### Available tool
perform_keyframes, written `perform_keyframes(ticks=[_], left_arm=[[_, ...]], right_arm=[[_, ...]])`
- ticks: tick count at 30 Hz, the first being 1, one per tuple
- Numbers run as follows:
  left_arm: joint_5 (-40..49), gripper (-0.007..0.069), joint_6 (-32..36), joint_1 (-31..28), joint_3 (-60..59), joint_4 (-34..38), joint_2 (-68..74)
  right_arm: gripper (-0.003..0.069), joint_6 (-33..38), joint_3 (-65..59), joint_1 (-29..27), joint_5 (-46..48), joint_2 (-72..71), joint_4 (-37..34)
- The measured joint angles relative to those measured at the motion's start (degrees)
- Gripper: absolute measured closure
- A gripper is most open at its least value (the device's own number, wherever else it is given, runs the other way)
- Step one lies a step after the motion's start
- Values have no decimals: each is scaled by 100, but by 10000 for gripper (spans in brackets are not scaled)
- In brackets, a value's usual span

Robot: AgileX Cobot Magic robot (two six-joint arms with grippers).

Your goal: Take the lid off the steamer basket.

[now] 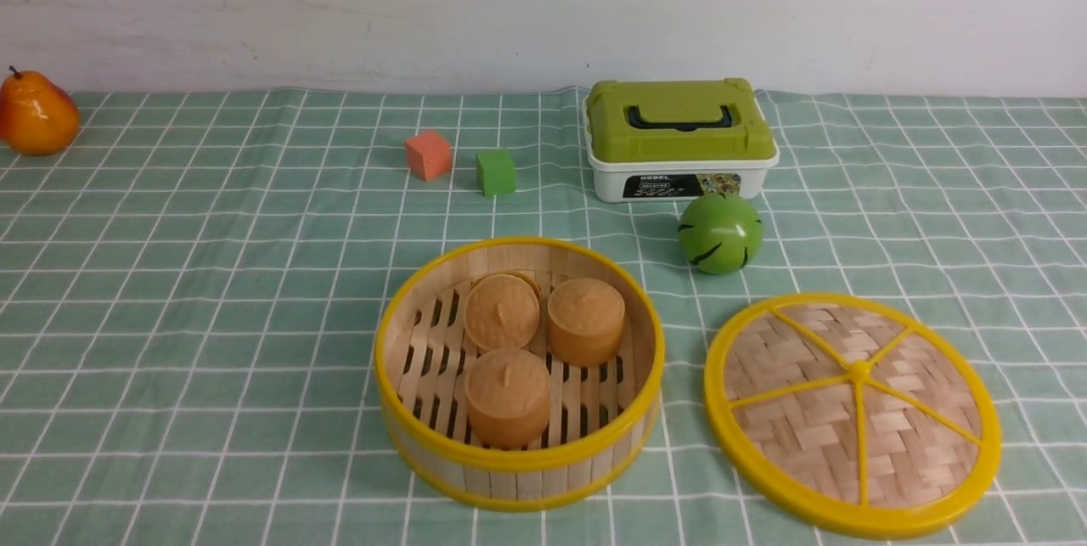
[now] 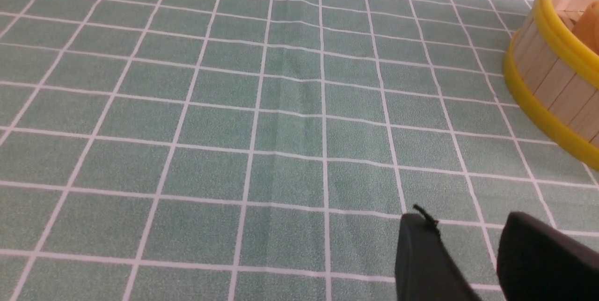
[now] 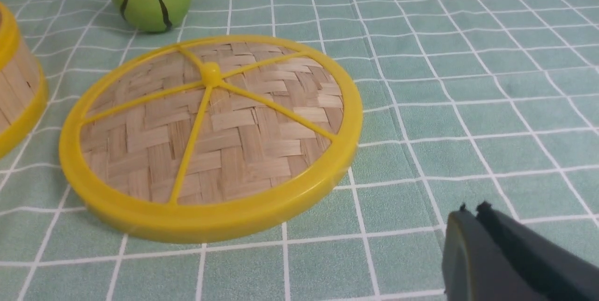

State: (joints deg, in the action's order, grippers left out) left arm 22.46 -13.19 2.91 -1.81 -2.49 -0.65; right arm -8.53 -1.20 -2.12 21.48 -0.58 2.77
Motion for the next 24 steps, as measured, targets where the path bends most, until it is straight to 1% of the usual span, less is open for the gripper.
perform_keyframes(ticks=[24], left_arm=[[0,386,0,0,0,0,0]], right_arm=[[648,0,11,-11,29,0,0]])
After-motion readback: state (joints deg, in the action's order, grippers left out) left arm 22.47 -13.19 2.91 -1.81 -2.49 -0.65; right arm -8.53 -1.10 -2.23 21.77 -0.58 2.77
